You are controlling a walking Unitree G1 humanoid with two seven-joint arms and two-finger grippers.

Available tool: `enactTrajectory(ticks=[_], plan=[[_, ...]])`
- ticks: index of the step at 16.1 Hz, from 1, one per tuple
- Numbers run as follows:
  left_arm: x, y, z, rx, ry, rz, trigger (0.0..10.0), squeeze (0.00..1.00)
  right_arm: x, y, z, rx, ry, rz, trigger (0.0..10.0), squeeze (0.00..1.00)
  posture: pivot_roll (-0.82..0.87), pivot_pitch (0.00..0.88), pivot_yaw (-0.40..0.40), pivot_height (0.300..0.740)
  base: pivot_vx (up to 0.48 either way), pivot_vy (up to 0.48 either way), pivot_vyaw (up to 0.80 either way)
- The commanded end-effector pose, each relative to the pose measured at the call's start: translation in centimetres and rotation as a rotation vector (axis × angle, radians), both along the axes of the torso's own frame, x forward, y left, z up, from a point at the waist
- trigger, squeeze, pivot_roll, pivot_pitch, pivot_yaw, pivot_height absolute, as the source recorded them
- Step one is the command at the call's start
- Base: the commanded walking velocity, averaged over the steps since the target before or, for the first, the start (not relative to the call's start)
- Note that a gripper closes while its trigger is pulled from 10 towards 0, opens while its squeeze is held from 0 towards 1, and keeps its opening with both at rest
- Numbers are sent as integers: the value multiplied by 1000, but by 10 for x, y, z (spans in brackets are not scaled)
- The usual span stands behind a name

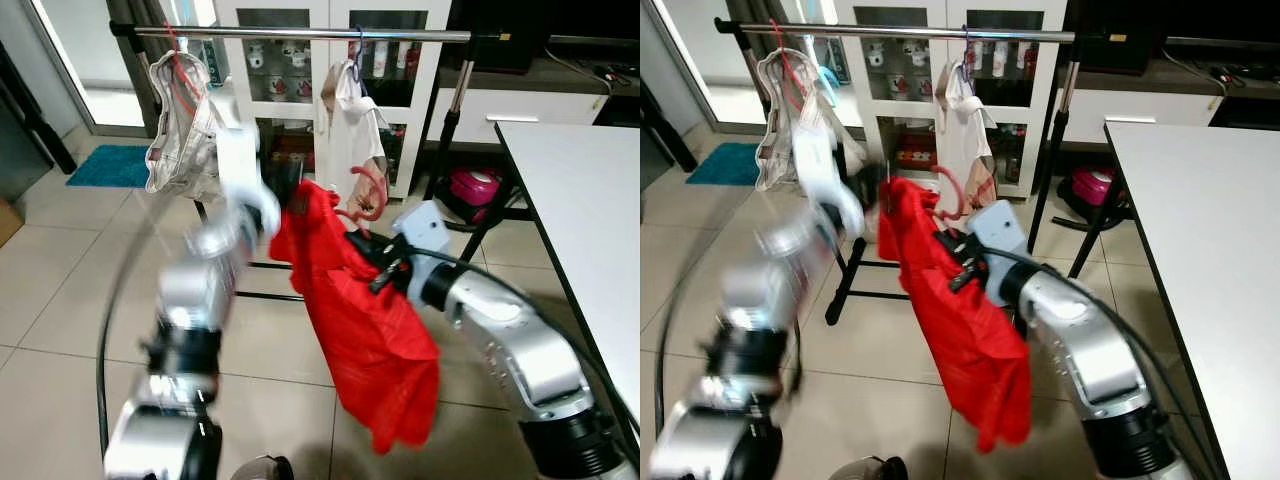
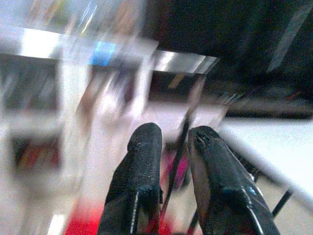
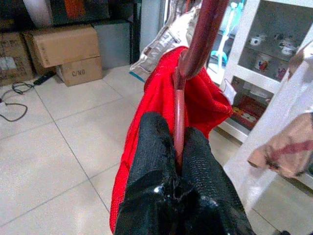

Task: Hang hanger

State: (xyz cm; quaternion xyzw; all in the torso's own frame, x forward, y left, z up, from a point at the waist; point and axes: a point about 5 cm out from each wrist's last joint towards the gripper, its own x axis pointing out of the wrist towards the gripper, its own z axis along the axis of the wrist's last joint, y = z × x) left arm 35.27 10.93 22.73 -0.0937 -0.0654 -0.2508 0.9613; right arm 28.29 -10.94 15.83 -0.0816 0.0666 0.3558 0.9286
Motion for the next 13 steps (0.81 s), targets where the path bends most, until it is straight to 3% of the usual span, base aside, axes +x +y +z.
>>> enactTrajectory(ticks=[1, 2, 3, 5, 6, 10, 13], plan=[[-6, -4, 21, 30, -104, -143, 10000, 1000, 5, -3, 12, 9, -51, 5, 10000, 0, -158, 0, 71, 740, 0, 0, 0], [-8, -4, 24, 61, -123, -193, 10000, 1000, 5, -3, 12, 4, -54, 7, 10000, 0, -158, 0, 71, 740, 0, 0, 0], [-9, 7, 31, 196, -173, -322, 10000, 1000, 8, -4, 15, -11, -67, 24, 10000, 0, -145, 0, 67, 740, 0, 0, 0], [-10, 19, 29, 370, -192, -464, 10000, 1000, 9, -4, 18, -30, -82, 58, 10000, 0, -138, 0, 63, 740, 0, 0, 0], [-7, 41, 26, 524, -154, -644, 10000, 1000, 5, -1, 24, -58, -104, 146, 10000, 0, -136, 0, 71, 740, 0, 0, 0], [-8, 57, 28, 598, -108, -888, 10000, 1000, -5, 4, 31, -121, -148, 302, 10000, 0, -147, 0, 100, 740, 0, 0, 0], [-9, 52, 28, 649, -138, -1050, 10000, 1000, -13, 7, 35, -153, -166, 393, 10000, 0, -153, 0, 110, 740, 0, 0, 0]])
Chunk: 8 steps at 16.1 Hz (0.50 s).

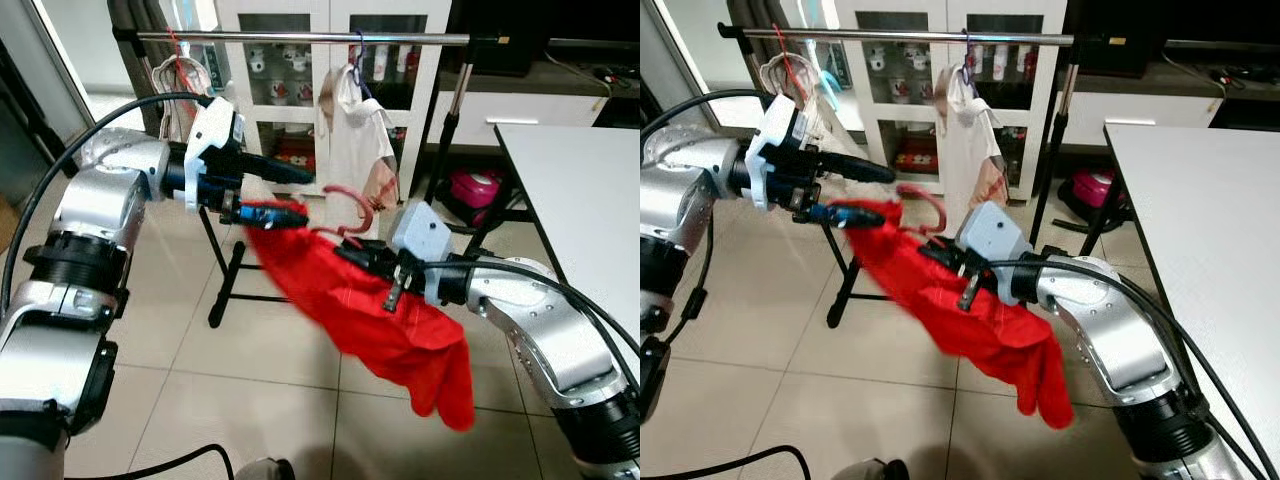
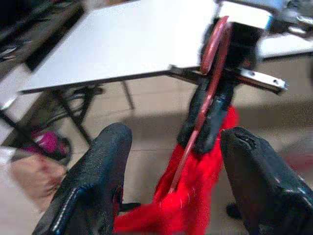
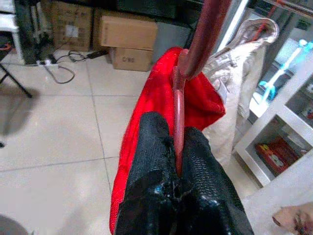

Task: Hang hanger

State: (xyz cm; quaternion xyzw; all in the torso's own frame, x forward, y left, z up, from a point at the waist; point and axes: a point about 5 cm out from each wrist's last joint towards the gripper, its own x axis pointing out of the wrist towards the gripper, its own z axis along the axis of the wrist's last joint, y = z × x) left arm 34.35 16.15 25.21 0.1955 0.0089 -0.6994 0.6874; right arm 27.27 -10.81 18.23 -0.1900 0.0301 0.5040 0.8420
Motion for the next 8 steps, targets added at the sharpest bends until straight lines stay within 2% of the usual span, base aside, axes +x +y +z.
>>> enactTrajectory(ticks=[1, 2, 3, 5, 6, 7, 8], plan=[[-3, -6, -2, 48, -12, -73, 10000, 1000, -5, 7, 13, 14, -54, 74, 10000, 0, -155, 0, 114, 740, 0, 0, 0], [-4, -9, -7, 71, -5, -94, 10000, 851, -6, 8, 14, 10, -56, 87, 10000, 0, -158, 0, 117, 740, 0, 0, 0], [-6, -12, -13, 102, 3, -119, 10000, 212, -7, 9, 14, 4, -56, 98, 10000, 0, -159, 0, 118, 740, 0, 0, 0], [-10, -15, -18, 115, 26, -149, 10000, 0, -8, 9, 14, -4, -54, 106, 10000, 0, -162, 0, 121, 740, 0, 0, 0], [-10, -15, -21, 129, 25, -159, 10000, 0, -9, 9, 14, -8, -53, 109, 10000, 0, -160, 0, 117, 740, 0, 0, 0], [-10, -13, -25, 178, -8, -163, 10000, 0, -9, 8, 14, -9, -50, 114, 10000, 0, -159, 0, 115, 740, 0, 0, 0], [-9, -11, -28, 205, -25, -161, 9686, 0, -10, 9, 14, -11, -48, 119, 10000, 0, -158, 0, 114, 740, 0, 0, 0]])
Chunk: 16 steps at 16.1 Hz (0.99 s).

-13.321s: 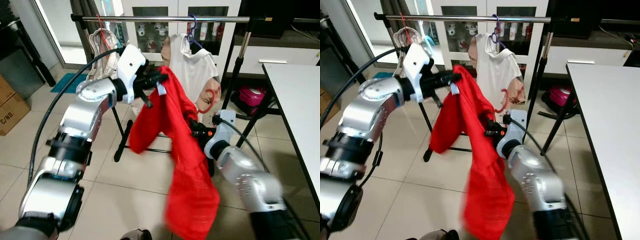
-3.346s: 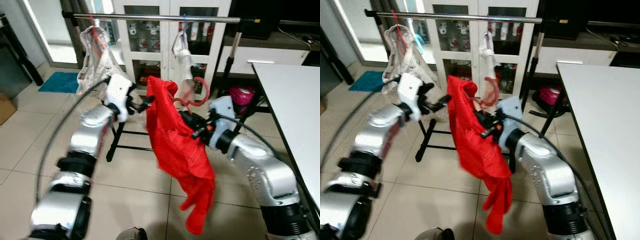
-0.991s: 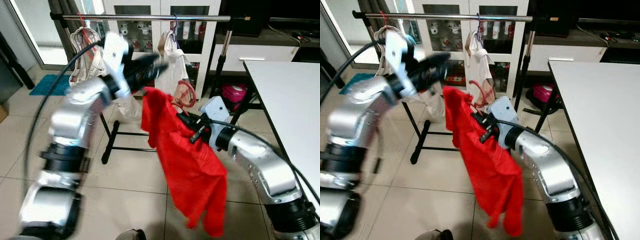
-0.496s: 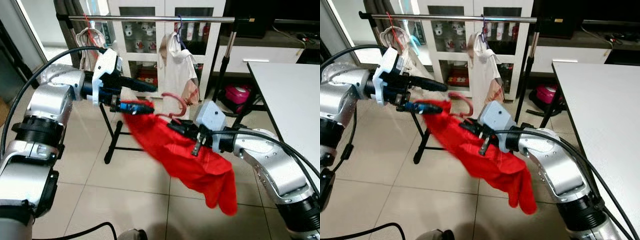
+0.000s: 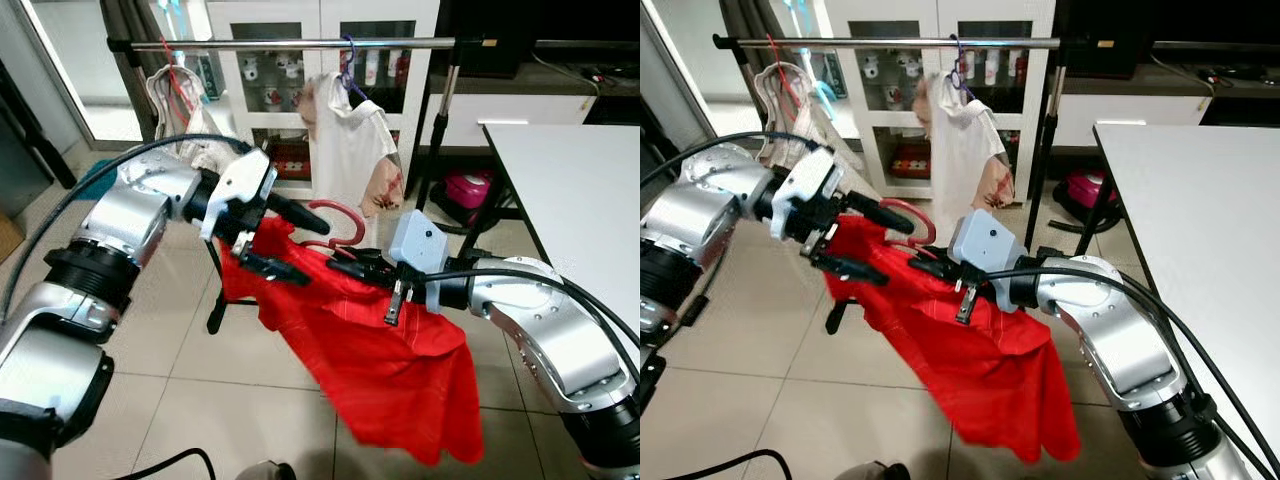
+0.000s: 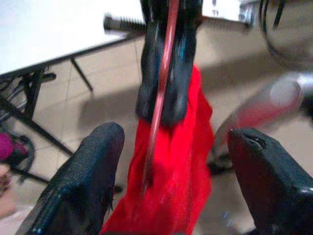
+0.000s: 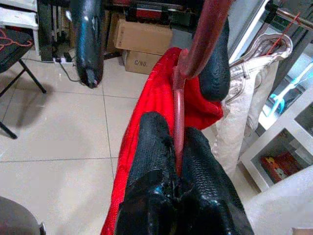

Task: Hang hanger

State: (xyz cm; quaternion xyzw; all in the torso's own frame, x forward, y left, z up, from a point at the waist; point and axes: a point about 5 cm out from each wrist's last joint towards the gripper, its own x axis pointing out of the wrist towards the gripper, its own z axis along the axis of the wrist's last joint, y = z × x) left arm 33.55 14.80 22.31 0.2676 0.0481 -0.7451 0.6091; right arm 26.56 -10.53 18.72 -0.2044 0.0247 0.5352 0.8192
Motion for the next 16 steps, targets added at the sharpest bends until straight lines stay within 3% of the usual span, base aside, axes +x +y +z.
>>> enactTrajectory(ticks=[1, 2, 7, 16], plan=[[2, 4, -2, 37, -35, 4, 4471, 0, -4, 6, 9, 13, -33, 52, 10000, 0, -156, 0, 110, 740, 0, 0, 0], [4, 4, -2, 25, -46, 7, 0, 0, -4, 7, 9, 12, -31, 58, 10000, 0, -156, 0, 109, 740, 0, 0, 0], [3, -7, 0, -54, -49, -36, 0, 0, -8, 9, 9, -2, -27, 87, 10000, 0, -159, 0, 103, 740, 0, 0, 0], [6, -10, 0, -56, -100, -41, 0, 0, -5, 6, 16, -16, -48, 79, 10000, 0, -160, 0, 92, 740, 0, 0, 0]])
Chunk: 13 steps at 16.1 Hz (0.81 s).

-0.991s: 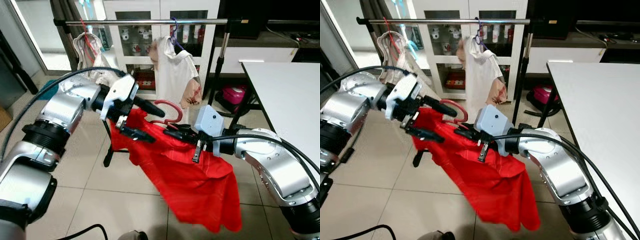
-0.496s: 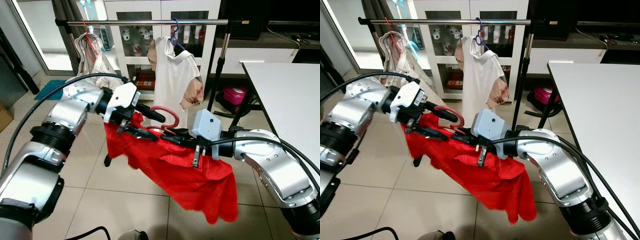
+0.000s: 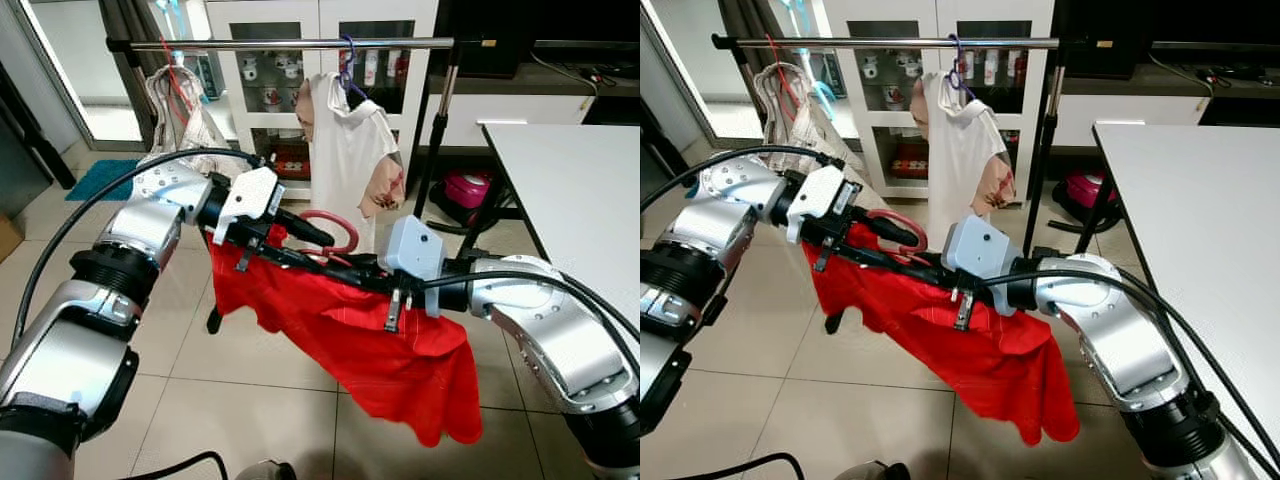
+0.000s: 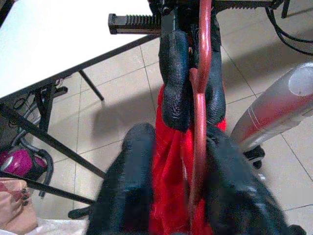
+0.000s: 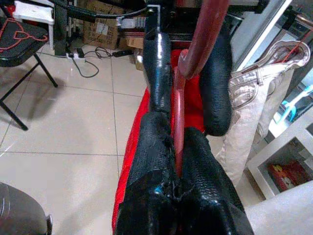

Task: Hang hanger

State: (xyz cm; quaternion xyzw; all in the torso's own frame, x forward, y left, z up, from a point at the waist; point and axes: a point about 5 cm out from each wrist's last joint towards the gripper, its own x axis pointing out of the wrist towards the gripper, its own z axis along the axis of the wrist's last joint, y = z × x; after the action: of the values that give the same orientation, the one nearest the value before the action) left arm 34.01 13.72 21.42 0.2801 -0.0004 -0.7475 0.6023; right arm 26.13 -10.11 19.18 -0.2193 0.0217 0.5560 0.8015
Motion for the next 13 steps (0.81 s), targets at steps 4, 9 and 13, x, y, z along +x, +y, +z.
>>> enactTrajectory(ticks=[4, 9, 13], plan=[[1, 1, 3, 26, -31, -5, 0, 0, 1, 2, 15, 11, -49, 27, 10000, 0, -162, 0, 88, 740, 0, 0, 0], [2, 1, 2, 68, -89, -13, 0, 0, 3, 2, 21, 12, -72, 30, 10000, 0, -162, 0, 85, 740, 0, 0, 0], [3, 0, 7, 48, -108, -6, 0, 0, 4, 3, 25, 9, -84, 34, 10000, 0, -162, 0, 84, 740, 0, 0, 0]])
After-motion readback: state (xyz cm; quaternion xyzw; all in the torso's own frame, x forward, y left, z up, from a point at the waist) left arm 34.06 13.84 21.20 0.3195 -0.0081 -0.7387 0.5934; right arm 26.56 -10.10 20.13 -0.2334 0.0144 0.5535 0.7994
